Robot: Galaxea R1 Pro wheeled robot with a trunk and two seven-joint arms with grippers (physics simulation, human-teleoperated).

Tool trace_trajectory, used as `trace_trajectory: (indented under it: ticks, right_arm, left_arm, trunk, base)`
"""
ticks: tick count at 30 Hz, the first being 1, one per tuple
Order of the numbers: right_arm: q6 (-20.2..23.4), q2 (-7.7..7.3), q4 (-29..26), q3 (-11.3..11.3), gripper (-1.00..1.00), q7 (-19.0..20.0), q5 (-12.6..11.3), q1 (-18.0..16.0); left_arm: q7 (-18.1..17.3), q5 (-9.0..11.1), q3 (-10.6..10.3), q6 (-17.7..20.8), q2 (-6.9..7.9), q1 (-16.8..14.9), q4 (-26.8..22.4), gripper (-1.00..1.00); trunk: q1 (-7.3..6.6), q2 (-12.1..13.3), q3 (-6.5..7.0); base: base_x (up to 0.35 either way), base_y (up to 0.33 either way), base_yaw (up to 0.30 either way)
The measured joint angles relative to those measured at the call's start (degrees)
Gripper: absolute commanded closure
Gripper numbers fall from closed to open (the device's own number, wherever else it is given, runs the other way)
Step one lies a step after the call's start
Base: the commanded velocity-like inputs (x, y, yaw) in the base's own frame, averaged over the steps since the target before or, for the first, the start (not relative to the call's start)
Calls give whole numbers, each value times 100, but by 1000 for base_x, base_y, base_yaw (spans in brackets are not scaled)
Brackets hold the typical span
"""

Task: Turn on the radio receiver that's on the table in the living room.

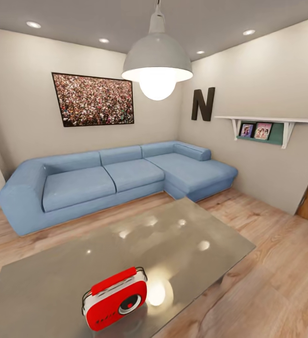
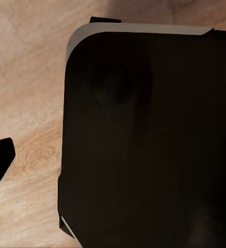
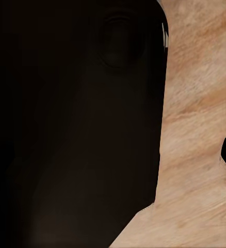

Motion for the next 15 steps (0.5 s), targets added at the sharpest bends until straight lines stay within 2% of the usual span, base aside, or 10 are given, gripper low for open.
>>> trace_trajectory:
  ticks: [15]
  right_arm:
    - [0,0,0,0,-100,0,-13,0]
  left_arm:
    - [0,-4,2,-3,1,0,0,-100]
  trunk:
    - [0,0,0]
  base:
    - [276,0,0]
